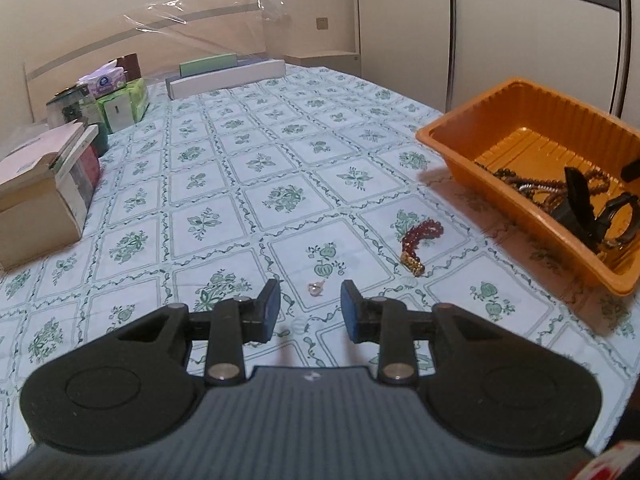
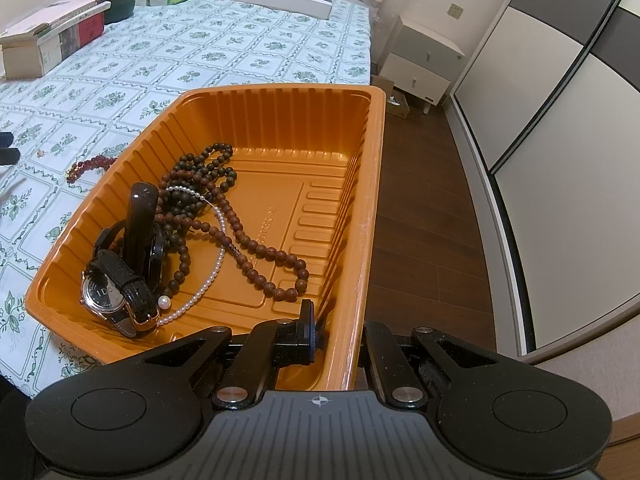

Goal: Organize jewelry

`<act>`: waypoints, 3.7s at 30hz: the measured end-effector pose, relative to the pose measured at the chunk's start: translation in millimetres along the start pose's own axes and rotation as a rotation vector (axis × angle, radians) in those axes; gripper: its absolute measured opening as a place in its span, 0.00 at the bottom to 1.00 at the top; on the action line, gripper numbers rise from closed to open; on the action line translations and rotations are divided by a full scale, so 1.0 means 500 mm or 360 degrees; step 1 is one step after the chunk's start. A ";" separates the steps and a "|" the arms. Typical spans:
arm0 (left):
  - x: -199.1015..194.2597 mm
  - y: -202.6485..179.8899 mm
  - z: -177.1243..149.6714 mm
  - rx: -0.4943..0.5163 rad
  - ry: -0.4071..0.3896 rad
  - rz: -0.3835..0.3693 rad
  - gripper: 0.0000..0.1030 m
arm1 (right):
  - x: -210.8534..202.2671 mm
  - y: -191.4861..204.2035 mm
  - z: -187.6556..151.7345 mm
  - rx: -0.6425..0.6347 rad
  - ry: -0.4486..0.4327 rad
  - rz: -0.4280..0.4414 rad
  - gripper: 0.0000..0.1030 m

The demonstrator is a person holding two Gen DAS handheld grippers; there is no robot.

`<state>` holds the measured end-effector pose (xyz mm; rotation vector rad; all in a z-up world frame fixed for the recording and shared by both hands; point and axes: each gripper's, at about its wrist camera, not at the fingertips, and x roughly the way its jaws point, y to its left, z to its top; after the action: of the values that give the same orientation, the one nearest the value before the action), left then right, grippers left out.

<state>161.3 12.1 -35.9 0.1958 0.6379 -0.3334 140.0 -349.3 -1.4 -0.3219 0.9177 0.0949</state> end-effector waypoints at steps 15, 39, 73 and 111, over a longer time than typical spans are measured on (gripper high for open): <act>0.083 -0.010 0.010 0.0121 0.0064 -0.0018 0.24 | 0.001 -0.001 -0.003 0.0004 0.0002 0.0001 0.05; -0.019 -0.206 0.118 0.0191 -0.0159 -0.0520 0.07 | 0.000 -0.003 -0.005 0.0005 -0.0002 0.0003 0.05; 0.013 -0.198 0.156 0.0121 -0.0145 -0.0479 0.26 | 0.000 -0.004 -0.005 0.0013 0.0000 0.0010 0.05; 0.092 -0.084 0.082 0.0120 0.0070 -0.0240 0.05 | 0.000 -0.006 -0.003 0.0015 0.0004 0.0009 0.05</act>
<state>203.1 -49.6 -35.0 0.2284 0.6859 -0.4998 139.5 -352.8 -1.8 -0.3108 0.9215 0.0952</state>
